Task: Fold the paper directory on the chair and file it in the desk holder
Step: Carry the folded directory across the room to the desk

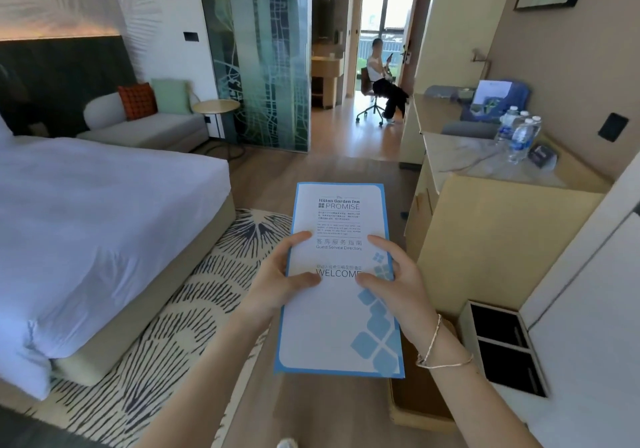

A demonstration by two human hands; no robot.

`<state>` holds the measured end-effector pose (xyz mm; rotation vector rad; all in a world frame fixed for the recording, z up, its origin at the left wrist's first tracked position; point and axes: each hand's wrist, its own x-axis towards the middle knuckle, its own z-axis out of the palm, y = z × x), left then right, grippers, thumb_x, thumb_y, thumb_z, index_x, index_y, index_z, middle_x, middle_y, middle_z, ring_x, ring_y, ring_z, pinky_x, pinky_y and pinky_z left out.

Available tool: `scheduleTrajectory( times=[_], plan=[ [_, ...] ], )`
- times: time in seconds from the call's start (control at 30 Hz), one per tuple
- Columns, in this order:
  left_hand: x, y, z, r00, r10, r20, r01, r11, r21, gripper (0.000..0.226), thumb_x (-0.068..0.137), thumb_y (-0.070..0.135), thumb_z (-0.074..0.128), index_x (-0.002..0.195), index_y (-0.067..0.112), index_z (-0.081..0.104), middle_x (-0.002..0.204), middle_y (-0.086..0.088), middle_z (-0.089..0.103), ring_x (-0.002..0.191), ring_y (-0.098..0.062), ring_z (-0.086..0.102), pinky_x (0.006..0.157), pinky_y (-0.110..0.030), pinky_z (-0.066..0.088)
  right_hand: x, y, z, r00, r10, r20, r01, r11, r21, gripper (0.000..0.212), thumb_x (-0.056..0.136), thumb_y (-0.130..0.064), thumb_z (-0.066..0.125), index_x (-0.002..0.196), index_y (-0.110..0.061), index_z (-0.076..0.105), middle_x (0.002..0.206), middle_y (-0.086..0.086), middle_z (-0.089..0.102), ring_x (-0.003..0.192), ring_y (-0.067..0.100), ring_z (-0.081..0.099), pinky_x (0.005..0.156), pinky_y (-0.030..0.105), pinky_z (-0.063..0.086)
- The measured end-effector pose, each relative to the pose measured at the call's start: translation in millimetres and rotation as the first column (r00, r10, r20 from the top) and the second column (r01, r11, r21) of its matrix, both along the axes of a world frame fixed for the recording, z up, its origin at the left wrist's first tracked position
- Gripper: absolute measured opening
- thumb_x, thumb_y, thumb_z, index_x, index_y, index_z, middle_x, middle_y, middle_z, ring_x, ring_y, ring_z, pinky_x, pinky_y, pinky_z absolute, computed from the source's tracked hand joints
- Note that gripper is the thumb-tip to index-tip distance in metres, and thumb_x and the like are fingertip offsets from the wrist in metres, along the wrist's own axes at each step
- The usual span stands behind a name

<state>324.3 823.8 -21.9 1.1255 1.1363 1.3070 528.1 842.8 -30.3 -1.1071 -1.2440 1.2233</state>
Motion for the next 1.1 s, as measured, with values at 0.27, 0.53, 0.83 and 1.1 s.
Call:
scheduleTrajectory(
  times=[0.27,0.53,0.83,1.1],
  plan=[
    [-49,243,13,0.996,-0.093,-0.019,0.093,0.994,0.049,0.063,0.069,-0.008,0.073,0.121,0.026,0.061,0.122,-0.009,0.065,0.103,-0.024,0.068,0.083,-0.04,0.058,-46,223,15,0.995,-0.093,-0.036,0.095,0.993,0.068,0.057,0.073,0.011,0.075,0.113,-0.029,0.065,0.118,0.001,0.069,0.102,0.017,0.069,0.084,0.034,0.059],
    [-30,471,5,0.987,-0.158,-0.037,0.16,0.987,0.036,0.061,0.074,-0.015,0.07,0.12,0.024,0.061,0.126,-0.01,0.064,0.094,-0.015,0.07,0.069,-0.028,0.058,-30,427,13,0.981,-0.191,-0.044,0.193,0.98,0.042,0.057,0.075,0.012,0.073,0.117,-0.026,0.064,0.117,0.002,0.069,0.099,0.014,0.069,0.078,0.028,0.06],
    [23,737,-7,0.992,-0.123,-0.01,0.123,0.992,0.011,0.062,0.075,-0.016,0.069,0.122,0.022,0.058,0.13,-0.014,0.062,0.105,-0.028,0.066,0.084,-0.042,0.058,24,702,0,0.989,-0.145,-0.031,0.146,0.988,0.041,0.057,0.075,0.012,0.073,0.123,-0.017,0.061,0.121,0.007,0.067,0.108,0.023,0.066,0.089,0.041,0.058],
    [52,933,-15,0.996,-0.088,-0.003,0.088,0.994,-0.071,0.062,0.075,-0.017,0.068,0.124,0.02,0.058,0.128,-0.014,0.063,0.112,-0.036,0.062,0.091,-0.052,0.054,56,904,-8,0.994,-0.107,-0.008,0.107,0.994,-0.015,0.056,0.074,0.011,0.074,0.12,-0.018,0.061,0.118,0.005,0.068,0.103,0.019,0.068,0.078,0.028,0.059]
  ],
)
